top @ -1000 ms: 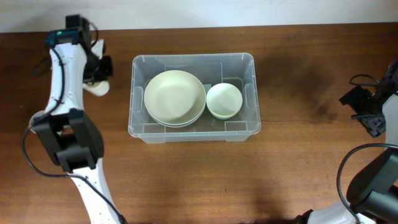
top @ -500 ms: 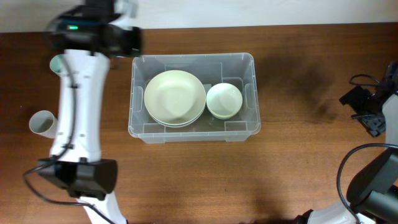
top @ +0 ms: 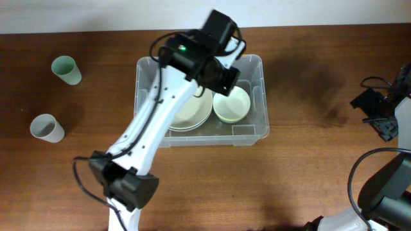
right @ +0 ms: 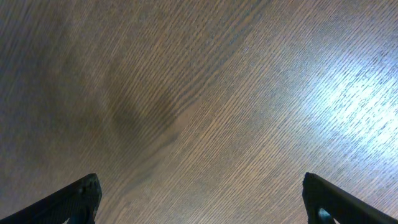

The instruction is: Pack container

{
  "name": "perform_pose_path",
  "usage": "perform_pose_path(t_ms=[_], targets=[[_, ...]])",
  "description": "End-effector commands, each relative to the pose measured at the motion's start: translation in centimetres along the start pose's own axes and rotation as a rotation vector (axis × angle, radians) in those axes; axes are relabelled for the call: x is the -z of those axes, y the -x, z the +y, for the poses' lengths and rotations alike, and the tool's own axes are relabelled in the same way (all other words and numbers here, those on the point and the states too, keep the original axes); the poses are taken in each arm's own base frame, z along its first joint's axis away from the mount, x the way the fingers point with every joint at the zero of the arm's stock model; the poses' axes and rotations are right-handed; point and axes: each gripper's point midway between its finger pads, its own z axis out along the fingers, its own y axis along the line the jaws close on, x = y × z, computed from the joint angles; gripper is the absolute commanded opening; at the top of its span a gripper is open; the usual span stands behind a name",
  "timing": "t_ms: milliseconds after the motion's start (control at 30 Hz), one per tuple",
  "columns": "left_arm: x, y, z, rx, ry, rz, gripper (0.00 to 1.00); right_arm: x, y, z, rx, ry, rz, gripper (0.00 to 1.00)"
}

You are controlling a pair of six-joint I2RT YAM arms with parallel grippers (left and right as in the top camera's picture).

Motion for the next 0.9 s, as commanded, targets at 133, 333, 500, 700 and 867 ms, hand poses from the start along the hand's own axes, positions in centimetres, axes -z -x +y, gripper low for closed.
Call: perform_pose_path(t_ms=[133, 333, 500, 700, 867], targets=[[-3.9, -3.4, -2.4, 0.037, -0.082, 0.191, 0.01, 0.2, 0.0, 0.0, -0.003, -0.001, -0.007, 0.99], [-4.3, -4.6, -3.6, 0.054, -0.15, 0.253, 0.01, 0.2, 0.0, 0.0, -0.003, 0.0, -0.007, 0.99], [-5.7, -5.1, -3.4, 0.061, -0.146, 0.291, 0.01, 0.2, 0.0, 0.0, -0.003, 0.0, -0.007, 0.99], [-7.5, -6.2, -3.1, 0.073, -0.141, 0.354, 0.01, 0.2, 0.0, 0.0, -0.003, -0.001, -0.007, 0.99], [-9.1, -7.1, -2.9, 0.083, -0.137, 0.404, 0.01, 0.2, 0.0, 0.0, -0.003, 0.0, -0.007, 0.99]])
